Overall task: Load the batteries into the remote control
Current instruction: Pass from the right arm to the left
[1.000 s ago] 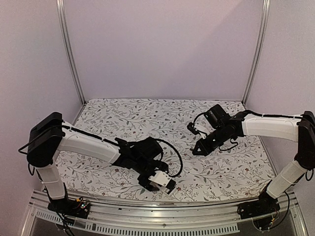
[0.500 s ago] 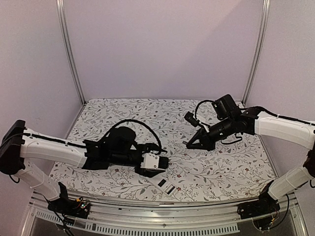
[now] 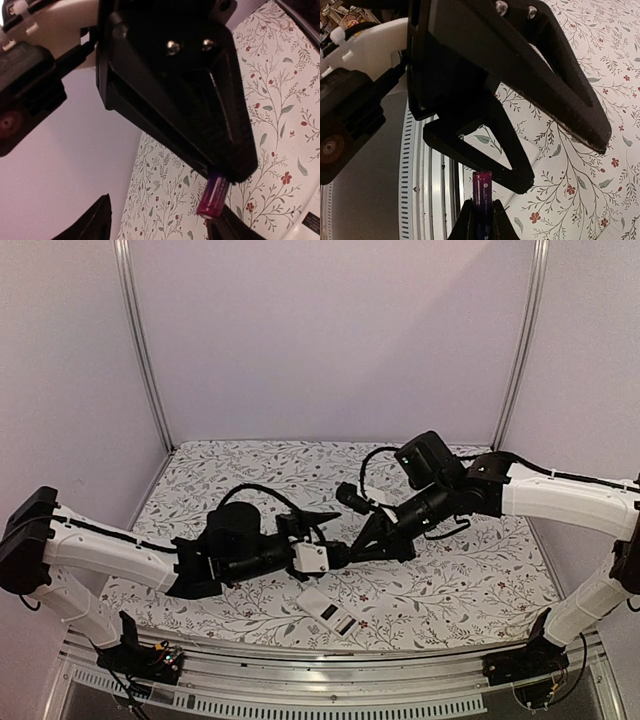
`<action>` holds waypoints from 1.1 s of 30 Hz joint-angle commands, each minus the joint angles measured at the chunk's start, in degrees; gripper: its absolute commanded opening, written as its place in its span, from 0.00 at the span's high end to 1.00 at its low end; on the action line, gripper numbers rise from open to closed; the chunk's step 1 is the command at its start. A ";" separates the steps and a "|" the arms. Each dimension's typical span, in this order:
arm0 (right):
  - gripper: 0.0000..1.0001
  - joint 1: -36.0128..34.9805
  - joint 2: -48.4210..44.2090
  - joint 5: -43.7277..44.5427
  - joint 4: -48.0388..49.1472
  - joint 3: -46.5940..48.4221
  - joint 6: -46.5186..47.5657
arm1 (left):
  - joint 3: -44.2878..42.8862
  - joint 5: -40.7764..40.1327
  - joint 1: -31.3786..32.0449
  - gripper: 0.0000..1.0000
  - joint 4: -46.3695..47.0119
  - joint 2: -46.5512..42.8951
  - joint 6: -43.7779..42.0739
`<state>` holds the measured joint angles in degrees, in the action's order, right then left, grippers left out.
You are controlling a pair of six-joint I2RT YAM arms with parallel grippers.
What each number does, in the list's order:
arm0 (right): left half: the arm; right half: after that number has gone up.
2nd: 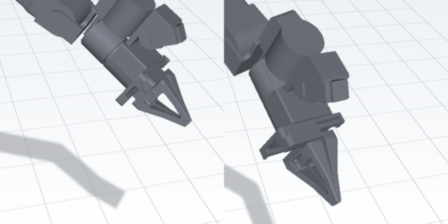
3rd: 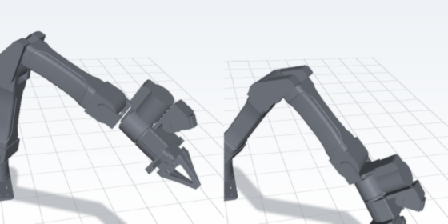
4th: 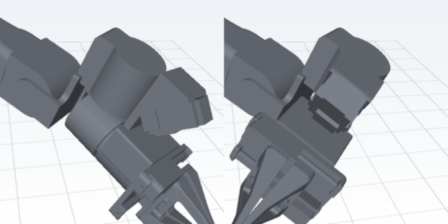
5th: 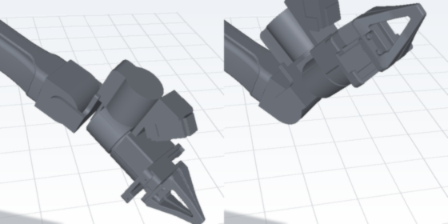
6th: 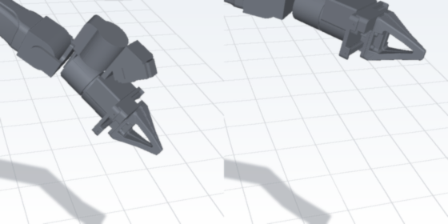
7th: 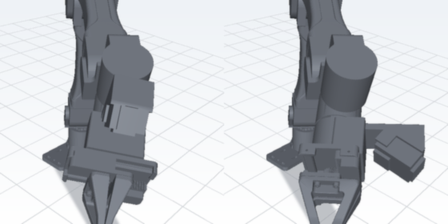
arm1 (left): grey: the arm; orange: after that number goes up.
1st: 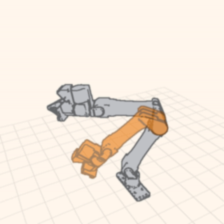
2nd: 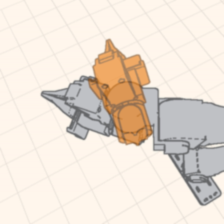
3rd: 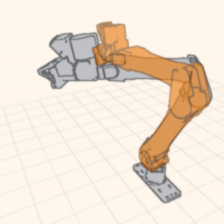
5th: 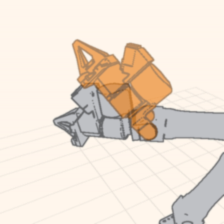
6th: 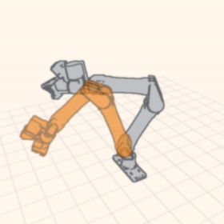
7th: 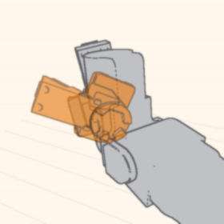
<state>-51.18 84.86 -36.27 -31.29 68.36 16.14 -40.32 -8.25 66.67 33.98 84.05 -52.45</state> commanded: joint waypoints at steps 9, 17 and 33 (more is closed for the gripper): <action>0.98 -1.06 2.19 2.86 -3.08 3.04 -2.04 | 1.00 4.21 1.46 0.54 -3.62 -2.33 -0.29; 0.98 -1.03 3.55 2.97 -4.57 4.02 -2.77 | 0.00 4.91 2.60 0.58 -5.04 -2.27 -1.52; 0.98 -1.12 3.01 2.61 -4.90 3.98 -3.05 | -0.99 3.36 2.93 0.88 -6.91 -0.85 -2.39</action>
<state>-52.07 87.70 -33.56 -35.64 70.87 13.39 -39.88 -4.45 68.84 27.92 82.43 -54.87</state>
